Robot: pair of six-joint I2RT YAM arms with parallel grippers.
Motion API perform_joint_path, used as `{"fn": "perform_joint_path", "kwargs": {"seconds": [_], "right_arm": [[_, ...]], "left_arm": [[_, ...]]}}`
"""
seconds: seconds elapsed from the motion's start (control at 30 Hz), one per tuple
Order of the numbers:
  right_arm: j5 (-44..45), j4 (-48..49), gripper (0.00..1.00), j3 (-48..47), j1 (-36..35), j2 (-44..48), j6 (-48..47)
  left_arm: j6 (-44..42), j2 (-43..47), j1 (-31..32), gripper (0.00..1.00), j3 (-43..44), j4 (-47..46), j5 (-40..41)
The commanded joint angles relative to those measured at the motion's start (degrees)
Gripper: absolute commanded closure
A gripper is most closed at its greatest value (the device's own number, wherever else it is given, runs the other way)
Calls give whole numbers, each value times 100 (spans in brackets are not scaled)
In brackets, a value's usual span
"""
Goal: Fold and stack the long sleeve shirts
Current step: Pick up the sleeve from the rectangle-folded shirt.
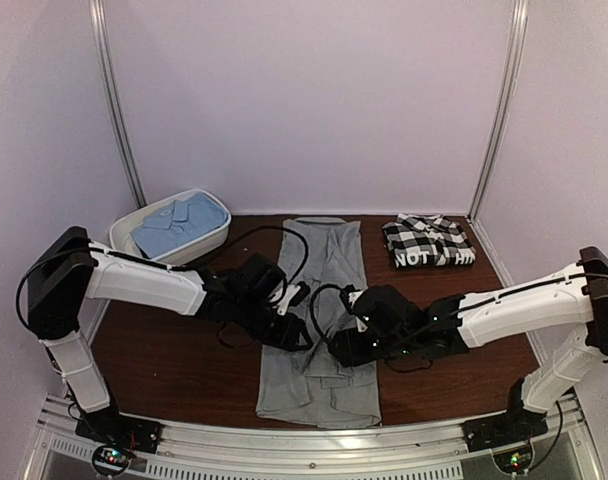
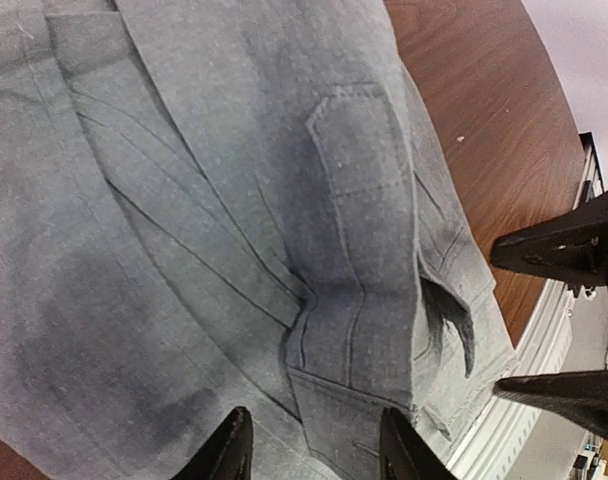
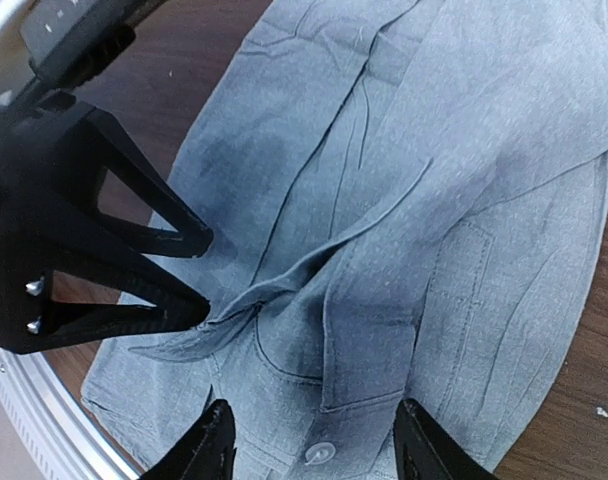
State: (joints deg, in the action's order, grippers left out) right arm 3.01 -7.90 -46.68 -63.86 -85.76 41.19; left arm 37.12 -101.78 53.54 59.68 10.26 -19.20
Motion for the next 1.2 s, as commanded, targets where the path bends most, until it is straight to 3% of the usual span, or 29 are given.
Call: {"fn": "perform_joint_path", "kwargs": {"seconds": [0.0, 0.2, 0.63, 0.77, 0.9, 0.97, 1.17], "right_arm": [[237, -362, 45, -245, -183, -314, 0], [422, -539, 57, -250, -224, -338, 127], [459, -621, 93, -224, -310, -418, 244], [523, -703, 94, -199, -312, -244, 302], [381, -626, 95, -259, -313, -132, 278], [346, -653, 95, -337, -319, -118, 244], [-14, -808, 97, -595, -338, -94, 106]], "left_arm": [[158, -99, 196, 56, 23, -286, -31], [139, 190, 561, 48, -16, -24, 275], [251, 185, 670, 50, -164, 116, 527], [234, 182, 708, 63, -55, 130, 585], [172, 260, 719, 92, 130, 347, 794], [134, 379, 719, 100, 239, 527, 944], [21, 959, 717, 100, 447, 1147, 1301]]}}
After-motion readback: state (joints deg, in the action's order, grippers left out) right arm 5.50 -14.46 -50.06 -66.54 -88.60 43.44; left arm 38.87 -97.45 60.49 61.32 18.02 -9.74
